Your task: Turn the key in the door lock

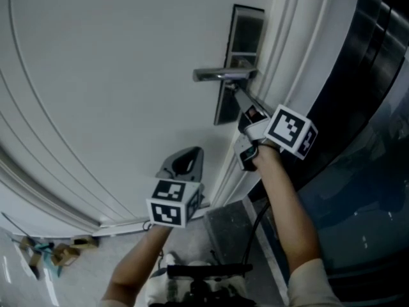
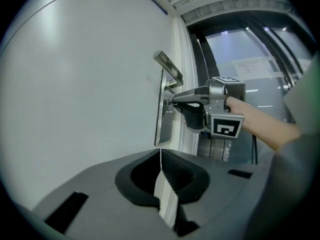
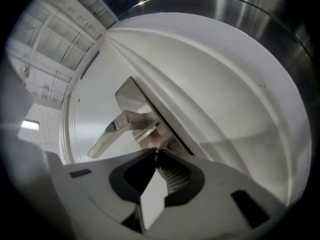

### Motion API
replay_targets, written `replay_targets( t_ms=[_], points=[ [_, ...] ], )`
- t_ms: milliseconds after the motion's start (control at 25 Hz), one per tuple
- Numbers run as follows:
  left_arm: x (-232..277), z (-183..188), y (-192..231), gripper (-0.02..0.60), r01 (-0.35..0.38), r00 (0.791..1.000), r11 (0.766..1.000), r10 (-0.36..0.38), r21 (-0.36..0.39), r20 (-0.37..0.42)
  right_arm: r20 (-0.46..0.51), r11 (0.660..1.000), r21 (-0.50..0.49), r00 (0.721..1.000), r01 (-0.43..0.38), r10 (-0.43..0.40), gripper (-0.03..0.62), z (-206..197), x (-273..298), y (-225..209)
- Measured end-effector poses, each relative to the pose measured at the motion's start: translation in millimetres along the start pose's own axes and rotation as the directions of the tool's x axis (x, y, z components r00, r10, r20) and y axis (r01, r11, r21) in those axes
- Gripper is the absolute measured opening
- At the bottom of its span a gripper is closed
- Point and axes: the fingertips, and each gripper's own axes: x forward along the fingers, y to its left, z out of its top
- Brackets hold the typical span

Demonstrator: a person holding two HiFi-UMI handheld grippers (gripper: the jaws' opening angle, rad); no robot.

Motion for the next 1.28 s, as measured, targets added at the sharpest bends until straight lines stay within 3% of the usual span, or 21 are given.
replay_targets(
  t_ms=[200,600,720,1040,1280],
  points=[
    [-1.1,0.0,0.1,0.020,-0.001,1.000,1.000,0.001,-0.001,0.001,0.055,0.957,0.283,0.998,-0.058,0.044,0.041,-0.4,-1.2,-5.3],
    [0.7,-0.6,-2.1,0.020,0.004,1.000,1.000,-0.004,-0.003,0.002,0.118,0.871,0.473,0.990,-0.130,0.083,0.057,-1.5,-2.7,-7.4],
    [1.9,-0.5,-1.6,0.020,0.005,1.000,1.000,-0.004,-0.005,0.001,0.123,0.866,0.481,0.989,-0.135,0.085,0.057,-1.3,-2.6,-8.0],
    [2.9,-0.5,2.1,0.020,0.000,1.000,1.000,0.000,-0.005,0.000,0.078,0.896,0.416,0.988,-0.154,0.134,0.064,-1.0,-1.7,-5.6],
    [6.7,0.8,-0.9,0.020,0.008,1.000,1.000,-0.008,-0.003,0.000,0.031,0.964,0.242,0.994,-0.107,0.103,0.071,-2.4,-6.3,-3.9]
  ],
)
